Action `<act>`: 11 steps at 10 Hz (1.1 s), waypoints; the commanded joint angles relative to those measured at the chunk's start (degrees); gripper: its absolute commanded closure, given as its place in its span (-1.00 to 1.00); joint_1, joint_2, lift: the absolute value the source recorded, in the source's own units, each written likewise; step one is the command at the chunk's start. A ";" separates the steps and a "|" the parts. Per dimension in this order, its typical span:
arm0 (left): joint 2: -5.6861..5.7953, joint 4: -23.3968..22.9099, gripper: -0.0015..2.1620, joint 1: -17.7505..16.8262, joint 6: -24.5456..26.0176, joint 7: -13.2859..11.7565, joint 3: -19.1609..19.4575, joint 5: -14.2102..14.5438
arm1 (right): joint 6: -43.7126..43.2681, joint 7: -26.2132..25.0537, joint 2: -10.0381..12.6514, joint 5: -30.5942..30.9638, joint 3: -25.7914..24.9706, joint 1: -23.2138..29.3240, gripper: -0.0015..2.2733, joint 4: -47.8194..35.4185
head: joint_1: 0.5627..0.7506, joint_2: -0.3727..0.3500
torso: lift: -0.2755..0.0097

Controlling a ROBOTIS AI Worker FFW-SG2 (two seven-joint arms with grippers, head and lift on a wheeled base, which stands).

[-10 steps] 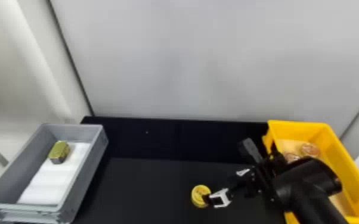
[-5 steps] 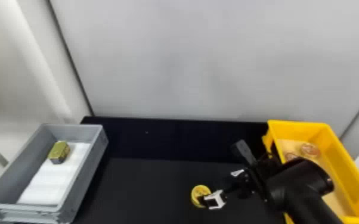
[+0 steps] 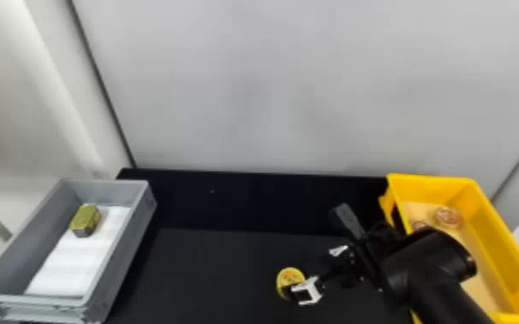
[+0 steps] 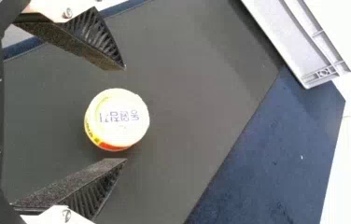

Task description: Pick up the round yellow can and place it in the yellow rectangular box

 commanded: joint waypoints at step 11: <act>-0.24 0.02 -0.95 0.55 -0.35 -0.61 0.28 0.44 | -4.96 -4.68 0.34 -0.96 3.66 0.25 -0.47 3.86 | 0.07 0.18 | 0.86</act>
